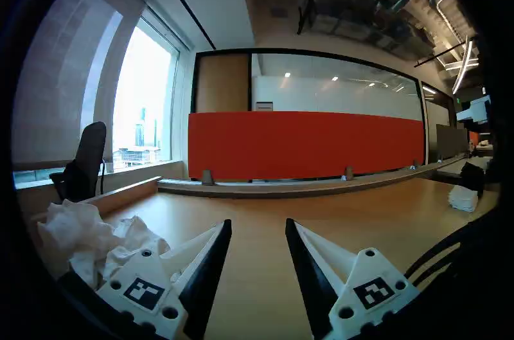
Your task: Fold towel
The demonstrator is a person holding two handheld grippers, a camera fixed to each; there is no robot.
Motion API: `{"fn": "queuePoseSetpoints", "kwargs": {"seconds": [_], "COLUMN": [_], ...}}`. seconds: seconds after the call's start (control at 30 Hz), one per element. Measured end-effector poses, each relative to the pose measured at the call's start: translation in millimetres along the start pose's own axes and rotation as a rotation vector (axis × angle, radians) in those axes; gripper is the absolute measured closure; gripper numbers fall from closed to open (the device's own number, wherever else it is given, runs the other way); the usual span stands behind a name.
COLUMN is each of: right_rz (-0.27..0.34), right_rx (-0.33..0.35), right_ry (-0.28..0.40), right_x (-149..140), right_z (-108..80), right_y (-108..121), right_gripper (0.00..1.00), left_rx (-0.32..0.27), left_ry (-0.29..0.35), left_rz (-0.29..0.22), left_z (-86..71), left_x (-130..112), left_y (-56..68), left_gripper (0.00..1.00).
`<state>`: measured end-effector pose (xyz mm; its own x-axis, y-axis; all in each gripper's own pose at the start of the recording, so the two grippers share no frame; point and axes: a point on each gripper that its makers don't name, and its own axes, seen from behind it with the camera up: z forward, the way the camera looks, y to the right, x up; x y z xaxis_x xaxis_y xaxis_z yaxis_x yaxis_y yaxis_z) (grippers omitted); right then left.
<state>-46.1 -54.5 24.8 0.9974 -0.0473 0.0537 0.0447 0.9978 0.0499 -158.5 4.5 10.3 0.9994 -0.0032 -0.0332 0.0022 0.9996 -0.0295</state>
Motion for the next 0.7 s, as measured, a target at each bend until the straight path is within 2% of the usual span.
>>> {"fn": "queuePoseSetpoints", "kwargs": {"seconds": [0.3, 0.7], "right_rz": [0.007, 0.003], "right_rx": [-0.003, -0.005], "right_ry": [-0.001, -0.005], "right_x": [-7.4, -9.1], "right_z": [1.0, -2.0], "right_y": [4.4, 8.6], "right_gripper": [0.06, 0.06], "left_rx": [0.009, 0.002], "left_ry": [-0.009, -0.021], "left_rz": [-0.006, 0.002], "left_z": [0.2, -0.8], "left_x": [-11.3, -14.3], "left_y": [-3.4, 0.8], "left_gripper": [0.39, 0.39]}}
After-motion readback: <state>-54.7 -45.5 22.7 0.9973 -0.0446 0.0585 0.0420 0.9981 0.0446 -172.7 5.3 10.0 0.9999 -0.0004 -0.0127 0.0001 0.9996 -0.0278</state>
